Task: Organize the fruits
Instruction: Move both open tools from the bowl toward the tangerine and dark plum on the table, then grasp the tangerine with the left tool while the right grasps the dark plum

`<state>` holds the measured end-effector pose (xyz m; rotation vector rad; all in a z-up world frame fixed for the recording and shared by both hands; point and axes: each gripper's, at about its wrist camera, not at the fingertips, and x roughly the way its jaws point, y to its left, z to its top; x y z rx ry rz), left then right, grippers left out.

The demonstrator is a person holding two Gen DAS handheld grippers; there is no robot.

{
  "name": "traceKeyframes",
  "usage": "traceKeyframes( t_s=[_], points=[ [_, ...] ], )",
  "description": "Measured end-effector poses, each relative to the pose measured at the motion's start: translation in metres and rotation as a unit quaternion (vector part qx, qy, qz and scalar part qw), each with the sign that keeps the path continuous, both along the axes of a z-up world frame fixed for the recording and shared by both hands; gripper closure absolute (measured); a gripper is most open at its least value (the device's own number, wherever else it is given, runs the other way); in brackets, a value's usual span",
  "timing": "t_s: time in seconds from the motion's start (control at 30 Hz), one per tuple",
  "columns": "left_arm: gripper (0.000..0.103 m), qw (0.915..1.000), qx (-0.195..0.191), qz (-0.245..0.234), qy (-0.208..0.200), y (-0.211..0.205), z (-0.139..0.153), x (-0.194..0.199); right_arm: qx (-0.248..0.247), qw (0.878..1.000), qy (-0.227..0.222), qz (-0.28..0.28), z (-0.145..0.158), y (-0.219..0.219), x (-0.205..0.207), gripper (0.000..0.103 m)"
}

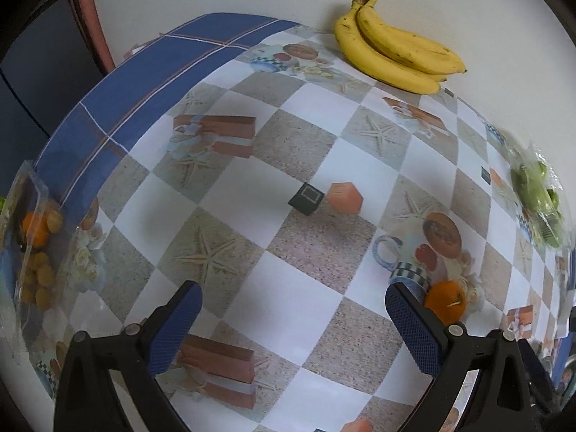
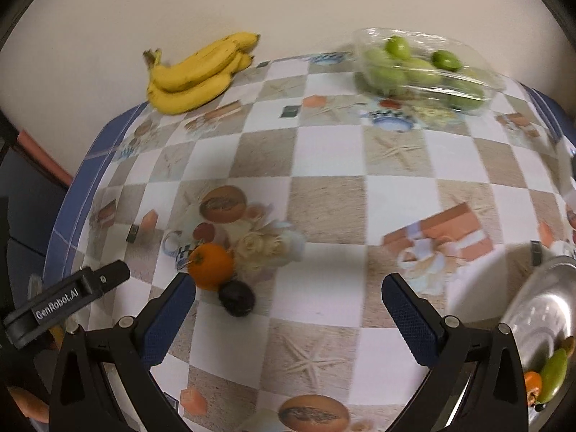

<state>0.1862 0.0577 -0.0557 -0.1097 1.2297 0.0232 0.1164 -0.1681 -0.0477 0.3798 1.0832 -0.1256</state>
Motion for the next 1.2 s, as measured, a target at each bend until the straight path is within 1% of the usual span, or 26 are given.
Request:
traceKeyframes(
  t_s=[0.13,0.57,0.63,0.7,0.83,0.87,0.9,0.97,1.03,1.1,1.17,1.2],
  points=[
    [0.0,0.9999,-0.002,-0.007,0.009,-0.002,-0.005,0.0,-0.002,1.0,0.012,0.015,-0.01,0.01,0.004,0.0],
    [0.0,0.9998,0.0,-0.011,0.014,-0.006,-0.009,0.0,-0.002,0.999,0.009,0.039,-0.018,0.023,0.006,0.0],
    [0.0,0.9998,0.001,-0.011,0.016,-0.007,-0.01,0.0,-0.005,0.999,0.01,0.046,-0.019,0.026,0.006,0.002],
    [0.0,0.9998,0.002,-0.012,0.017,-0.007,-0.011,-0.001,-0.007,0.999,0.008,0.052,-0.02,0.03,0.007,0.006],
    [0.0,0.9997,0.002,-0.014,0.018,-0.009,-0.011,-0.001,-0.007,0.998,-0.001,0.061,-0.019,0.034,0.008,0.009],
    [0.0,0.9997,0.001,-0.015,0.019,-0.009,-0.012,-0.001,-0.008,0.998,-0.002,0.063,-0.019,0.034,0.008,0.015],
    [0.0,0.9997,0.0,-0.016,0.02,-0.009,-0.012,0.0,-0.007,0.998,-0.003,0.063,-0.019,0.034,0.008,0.023],
    [0.0,0.9996,-0.001,-0.016,0.022,-0.009,-0.013,0.0,-0.004,0.998,-0.004,0.063,-0.02,0.034,0.008,0.03],
    [0.0,0.9996,-0.001,-0.015,0.023,-0.01,-0.014,0.0,-0.003,0.998,-0.003,0.065,-0.021,0.034,0.008,0.034],
    [0.0,0.9996,-0.003,-0.016,0.023,-0.011,-0.014,-0.001,-0.002,0.998,-0.004,0.064,-0.021,0.033,0.008,0.046],
    [0.0,0.9996,-0.003,-0.017,0.023,-0.011,-0.014,-0.001,-0.002,0.998,-0.003,0.064,-0.021,0.034,0.008,0.053],
    [0.0,0.9996,-0.003,-0.018,0.022,-0.012,-0.014,-0.001,-0.002,0.998,-0.003,0.066,-0.021,0.034,0.008,0.054]
  ],
)
